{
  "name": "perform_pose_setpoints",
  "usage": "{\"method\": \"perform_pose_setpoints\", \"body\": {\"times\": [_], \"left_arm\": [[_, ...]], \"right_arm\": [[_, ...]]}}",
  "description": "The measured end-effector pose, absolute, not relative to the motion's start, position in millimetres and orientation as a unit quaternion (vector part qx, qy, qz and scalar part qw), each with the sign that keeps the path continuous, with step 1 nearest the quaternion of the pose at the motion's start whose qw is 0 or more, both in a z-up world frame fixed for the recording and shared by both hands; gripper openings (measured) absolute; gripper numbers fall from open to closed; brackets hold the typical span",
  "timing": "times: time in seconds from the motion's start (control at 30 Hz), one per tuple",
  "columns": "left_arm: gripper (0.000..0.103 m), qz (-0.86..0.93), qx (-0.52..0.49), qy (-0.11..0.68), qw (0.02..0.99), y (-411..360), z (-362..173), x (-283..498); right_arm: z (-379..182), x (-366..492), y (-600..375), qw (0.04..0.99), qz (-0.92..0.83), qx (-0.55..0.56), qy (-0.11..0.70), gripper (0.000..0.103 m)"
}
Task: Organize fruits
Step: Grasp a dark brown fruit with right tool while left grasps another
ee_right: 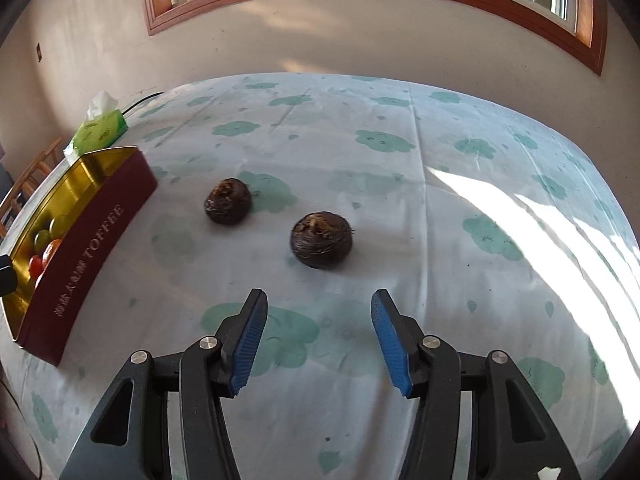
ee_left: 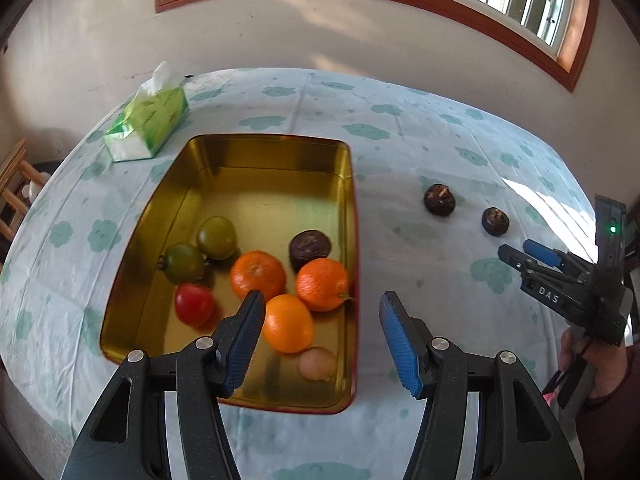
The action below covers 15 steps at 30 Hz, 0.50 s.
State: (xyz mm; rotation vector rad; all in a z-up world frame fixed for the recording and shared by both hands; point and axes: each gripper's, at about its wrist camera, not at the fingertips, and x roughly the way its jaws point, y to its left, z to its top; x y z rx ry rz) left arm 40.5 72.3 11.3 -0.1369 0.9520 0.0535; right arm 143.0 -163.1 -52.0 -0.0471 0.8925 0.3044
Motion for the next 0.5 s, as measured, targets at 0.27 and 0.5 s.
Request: {"method": "perform_pose_setpoints", "body": {"times": [0.27, 0.5], "left_arm": [[0.060, 0.007, -0.049, 0.459, 0.887, 23.8, 7.2, 82.7], [0.060, -0.011, -0.041, 0.473, 0.880, -8.2, -10.0, 124.5]], "right_arm": [[-59.1, 171.8, -147.3, 0.892, 0.159, -0.054, 0.421, 0.052], [-59.0, 165.2, -167.1, 0.895, 0.150, -0.044, 0.418, 0.035]]}}
